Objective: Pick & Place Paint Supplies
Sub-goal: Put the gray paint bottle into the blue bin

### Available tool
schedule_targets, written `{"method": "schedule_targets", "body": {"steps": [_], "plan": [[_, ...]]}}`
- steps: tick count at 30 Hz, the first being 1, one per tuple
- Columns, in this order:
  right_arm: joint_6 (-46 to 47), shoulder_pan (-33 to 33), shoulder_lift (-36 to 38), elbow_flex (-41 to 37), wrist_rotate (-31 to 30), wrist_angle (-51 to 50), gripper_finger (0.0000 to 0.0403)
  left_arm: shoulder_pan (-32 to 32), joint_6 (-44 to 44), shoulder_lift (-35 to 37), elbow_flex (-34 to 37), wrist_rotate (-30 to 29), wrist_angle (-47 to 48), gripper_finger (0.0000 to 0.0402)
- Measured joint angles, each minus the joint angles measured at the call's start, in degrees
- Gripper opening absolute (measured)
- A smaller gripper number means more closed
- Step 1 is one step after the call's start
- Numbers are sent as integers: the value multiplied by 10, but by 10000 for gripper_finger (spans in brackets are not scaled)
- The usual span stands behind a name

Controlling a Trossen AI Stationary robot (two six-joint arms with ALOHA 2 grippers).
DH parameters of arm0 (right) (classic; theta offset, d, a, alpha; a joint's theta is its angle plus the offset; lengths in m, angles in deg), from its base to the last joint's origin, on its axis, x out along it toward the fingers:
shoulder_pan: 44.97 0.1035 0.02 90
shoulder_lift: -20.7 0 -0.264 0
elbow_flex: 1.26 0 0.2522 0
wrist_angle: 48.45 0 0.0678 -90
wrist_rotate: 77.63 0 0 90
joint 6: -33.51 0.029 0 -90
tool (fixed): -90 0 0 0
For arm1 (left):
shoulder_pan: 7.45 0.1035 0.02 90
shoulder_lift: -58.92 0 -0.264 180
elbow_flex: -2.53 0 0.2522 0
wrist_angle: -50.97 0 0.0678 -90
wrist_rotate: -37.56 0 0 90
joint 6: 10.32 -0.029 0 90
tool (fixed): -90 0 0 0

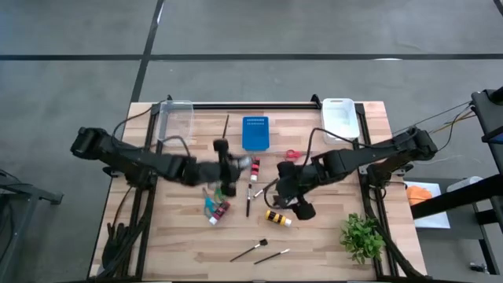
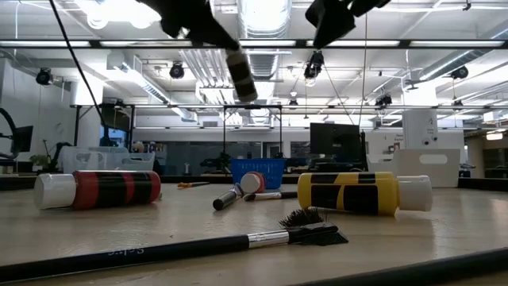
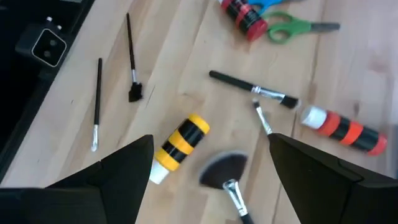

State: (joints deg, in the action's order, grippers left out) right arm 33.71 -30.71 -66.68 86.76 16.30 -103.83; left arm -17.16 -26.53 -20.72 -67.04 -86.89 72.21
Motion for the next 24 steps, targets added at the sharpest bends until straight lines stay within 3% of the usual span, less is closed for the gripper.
{"method": "schedule_targets", "body": {"steps": [7,13,24], "plan": [[54,42,0,-36,-53,1,320,182,58,-15,-52,179,81,121],[98,65,1,-63,-73,7,320,260,53,-59,-141,251,159,121],[164,77,27,-133,-85,36,320,333,25,-238,-313,317,250,121]]}}
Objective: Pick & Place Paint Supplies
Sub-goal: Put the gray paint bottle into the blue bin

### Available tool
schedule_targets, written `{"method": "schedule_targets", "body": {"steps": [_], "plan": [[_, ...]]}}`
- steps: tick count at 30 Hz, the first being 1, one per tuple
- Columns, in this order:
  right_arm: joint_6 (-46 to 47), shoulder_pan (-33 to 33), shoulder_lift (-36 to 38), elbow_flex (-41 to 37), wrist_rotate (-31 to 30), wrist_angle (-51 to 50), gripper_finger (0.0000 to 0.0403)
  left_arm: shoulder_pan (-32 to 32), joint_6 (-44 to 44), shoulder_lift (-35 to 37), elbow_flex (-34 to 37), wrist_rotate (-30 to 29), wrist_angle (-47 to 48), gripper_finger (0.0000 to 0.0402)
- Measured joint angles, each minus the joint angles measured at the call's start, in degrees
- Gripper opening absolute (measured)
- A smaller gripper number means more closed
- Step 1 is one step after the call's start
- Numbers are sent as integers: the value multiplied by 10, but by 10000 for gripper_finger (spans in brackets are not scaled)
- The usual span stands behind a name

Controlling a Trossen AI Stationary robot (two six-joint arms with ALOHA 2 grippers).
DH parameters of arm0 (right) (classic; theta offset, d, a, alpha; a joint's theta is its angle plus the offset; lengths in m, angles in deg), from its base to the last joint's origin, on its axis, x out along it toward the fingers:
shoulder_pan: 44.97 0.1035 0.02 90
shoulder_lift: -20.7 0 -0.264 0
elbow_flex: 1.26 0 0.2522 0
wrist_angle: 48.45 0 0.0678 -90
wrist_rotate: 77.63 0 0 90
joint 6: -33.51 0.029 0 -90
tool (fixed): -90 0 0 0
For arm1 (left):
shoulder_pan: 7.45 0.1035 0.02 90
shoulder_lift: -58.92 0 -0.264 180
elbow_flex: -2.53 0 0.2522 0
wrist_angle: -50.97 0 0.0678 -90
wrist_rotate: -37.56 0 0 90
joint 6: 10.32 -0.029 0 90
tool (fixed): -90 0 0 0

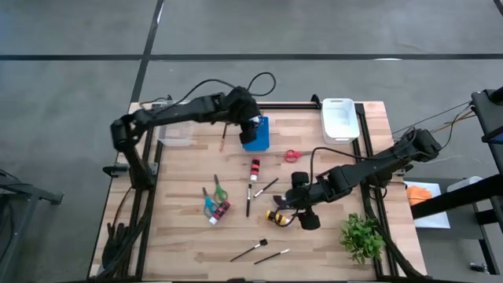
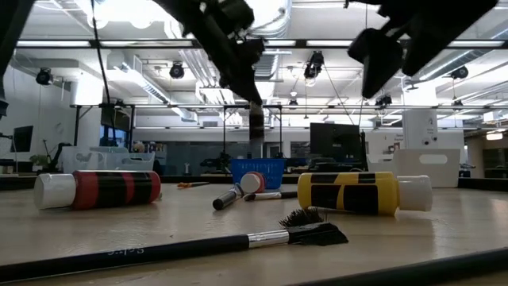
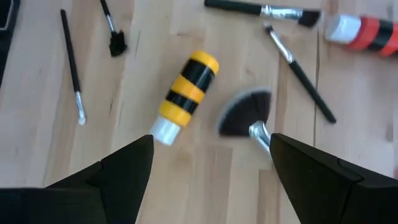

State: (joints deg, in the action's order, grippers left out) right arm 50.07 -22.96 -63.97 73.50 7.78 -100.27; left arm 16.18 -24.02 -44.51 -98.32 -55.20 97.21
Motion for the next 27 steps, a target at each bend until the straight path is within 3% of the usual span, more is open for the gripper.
{"method": "schedule_targets", "body": {"steps": [5,16,27], "plan": [[27,15,47,-48,-2,30,320,39,-9,-20,7,53,-17,121],[27,26,153,-117,-56,75,320,65,0,-23,95,72,-134,121],[23,26,176,-132,-61,76,320,77,2,-26,135,77,-172,121]]}}
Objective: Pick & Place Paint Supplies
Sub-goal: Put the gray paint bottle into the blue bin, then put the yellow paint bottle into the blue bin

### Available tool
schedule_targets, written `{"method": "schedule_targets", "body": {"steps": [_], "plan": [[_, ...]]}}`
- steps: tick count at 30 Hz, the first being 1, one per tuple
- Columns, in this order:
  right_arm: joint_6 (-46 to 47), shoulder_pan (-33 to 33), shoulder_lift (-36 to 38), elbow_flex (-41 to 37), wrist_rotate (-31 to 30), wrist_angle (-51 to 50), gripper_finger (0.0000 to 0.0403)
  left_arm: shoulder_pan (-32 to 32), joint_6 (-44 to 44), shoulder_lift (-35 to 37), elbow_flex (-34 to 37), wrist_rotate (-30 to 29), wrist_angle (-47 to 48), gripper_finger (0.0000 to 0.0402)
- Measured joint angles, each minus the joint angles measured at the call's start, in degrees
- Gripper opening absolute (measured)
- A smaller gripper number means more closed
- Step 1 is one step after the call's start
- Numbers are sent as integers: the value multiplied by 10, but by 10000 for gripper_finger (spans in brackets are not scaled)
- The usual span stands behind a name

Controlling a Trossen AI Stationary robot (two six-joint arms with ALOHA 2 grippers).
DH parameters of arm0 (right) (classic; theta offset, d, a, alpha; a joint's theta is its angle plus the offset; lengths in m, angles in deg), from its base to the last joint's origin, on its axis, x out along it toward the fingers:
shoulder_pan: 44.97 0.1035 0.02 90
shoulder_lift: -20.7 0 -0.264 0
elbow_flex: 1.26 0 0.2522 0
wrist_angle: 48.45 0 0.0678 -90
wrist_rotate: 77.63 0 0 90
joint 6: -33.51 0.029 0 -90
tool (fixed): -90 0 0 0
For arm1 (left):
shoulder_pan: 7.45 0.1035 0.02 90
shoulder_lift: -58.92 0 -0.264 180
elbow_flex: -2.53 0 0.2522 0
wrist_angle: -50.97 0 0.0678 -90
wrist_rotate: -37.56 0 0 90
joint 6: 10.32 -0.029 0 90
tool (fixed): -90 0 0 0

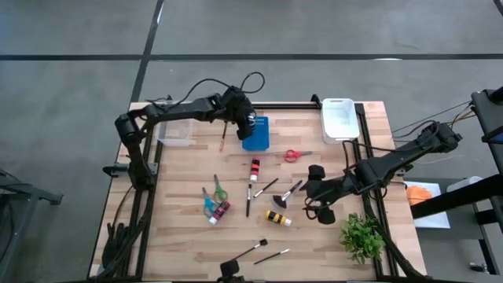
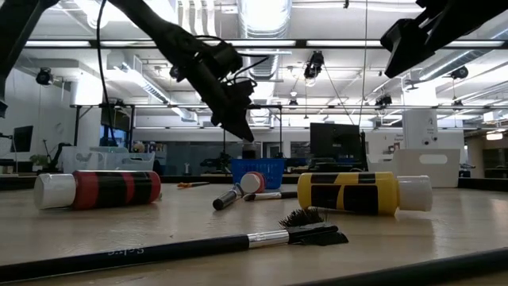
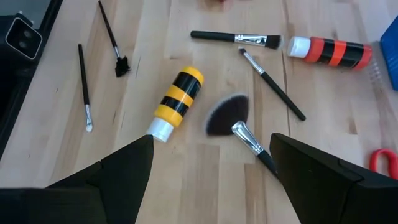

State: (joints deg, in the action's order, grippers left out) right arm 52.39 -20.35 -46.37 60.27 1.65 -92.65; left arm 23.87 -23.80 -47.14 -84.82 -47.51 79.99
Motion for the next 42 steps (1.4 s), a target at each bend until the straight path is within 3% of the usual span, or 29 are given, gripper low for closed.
{"method": "schedule_targets", "body": {"steps": [18,29,42], "plan": [[-22,0,-5,3,0,13,320,3,0,0,39,2,-43,122],[-22,0,-5,4,0,13,320,3,0,0,39,0,-55,231],[-22,0,-5,4,2,14,320,2,-27,37,10,1,-64,242]]}}
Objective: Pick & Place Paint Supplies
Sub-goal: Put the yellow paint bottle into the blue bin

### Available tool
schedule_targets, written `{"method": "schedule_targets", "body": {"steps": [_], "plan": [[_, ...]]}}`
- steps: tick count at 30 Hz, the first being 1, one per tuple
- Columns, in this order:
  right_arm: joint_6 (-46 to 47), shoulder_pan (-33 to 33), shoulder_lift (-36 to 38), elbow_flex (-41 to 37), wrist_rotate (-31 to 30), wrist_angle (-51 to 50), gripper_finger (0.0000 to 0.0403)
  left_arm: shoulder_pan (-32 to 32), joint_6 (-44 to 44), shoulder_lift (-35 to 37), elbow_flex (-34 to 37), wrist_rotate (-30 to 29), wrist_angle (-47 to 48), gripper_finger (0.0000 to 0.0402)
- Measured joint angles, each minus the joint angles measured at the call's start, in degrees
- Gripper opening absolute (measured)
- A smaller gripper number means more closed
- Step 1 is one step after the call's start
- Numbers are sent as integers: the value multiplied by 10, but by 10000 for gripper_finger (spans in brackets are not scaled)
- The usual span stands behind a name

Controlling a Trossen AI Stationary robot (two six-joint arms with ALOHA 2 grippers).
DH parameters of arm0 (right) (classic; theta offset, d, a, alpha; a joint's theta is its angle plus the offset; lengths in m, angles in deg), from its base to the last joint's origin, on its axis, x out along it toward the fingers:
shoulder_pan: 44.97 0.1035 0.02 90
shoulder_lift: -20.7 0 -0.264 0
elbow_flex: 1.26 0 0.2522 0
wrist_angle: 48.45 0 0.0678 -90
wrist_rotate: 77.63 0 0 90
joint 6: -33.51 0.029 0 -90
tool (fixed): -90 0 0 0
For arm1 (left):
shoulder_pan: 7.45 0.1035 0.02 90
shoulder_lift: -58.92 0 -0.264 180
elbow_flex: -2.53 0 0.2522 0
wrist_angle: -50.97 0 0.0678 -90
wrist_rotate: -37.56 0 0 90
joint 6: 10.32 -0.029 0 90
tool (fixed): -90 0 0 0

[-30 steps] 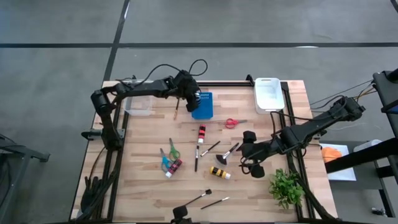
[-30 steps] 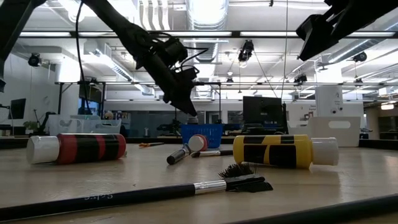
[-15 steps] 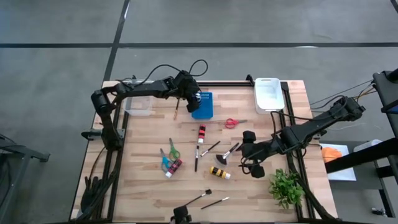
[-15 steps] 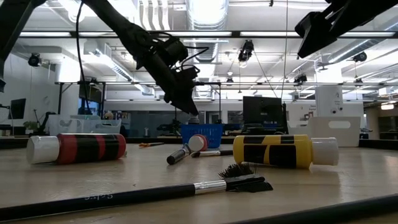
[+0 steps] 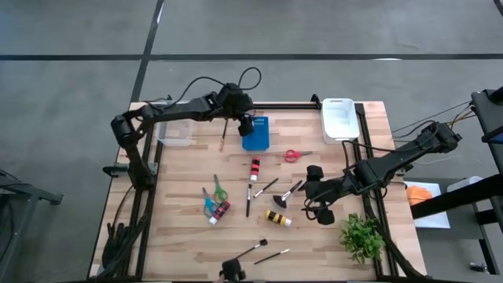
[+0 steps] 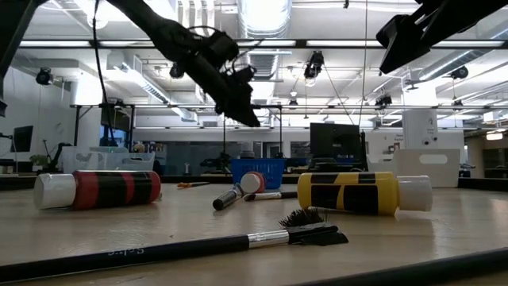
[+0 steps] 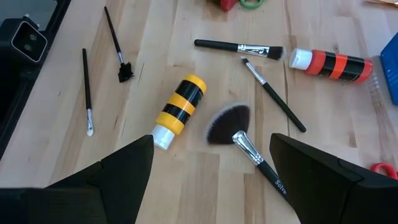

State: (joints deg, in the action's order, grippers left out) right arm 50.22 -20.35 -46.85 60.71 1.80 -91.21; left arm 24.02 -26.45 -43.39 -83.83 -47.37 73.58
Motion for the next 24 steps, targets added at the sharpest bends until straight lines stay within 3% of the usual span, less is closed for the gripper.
{"method": "schedule_targets", "body": {"steps": [6,13,18,24], "plan": [[-5,0,0,0,1,0,320,-22,-41,76,-2,41,74,242],[1,2,-6,-10,14,24,320,-107,-65,143,0,61,222,242],[38,21,-35,-42,33,96,320,-205,-78,163,45,59,229,242],[80,54,-100,-47,7,154,320,-323,-79,163,107,-18,178,242]]}}
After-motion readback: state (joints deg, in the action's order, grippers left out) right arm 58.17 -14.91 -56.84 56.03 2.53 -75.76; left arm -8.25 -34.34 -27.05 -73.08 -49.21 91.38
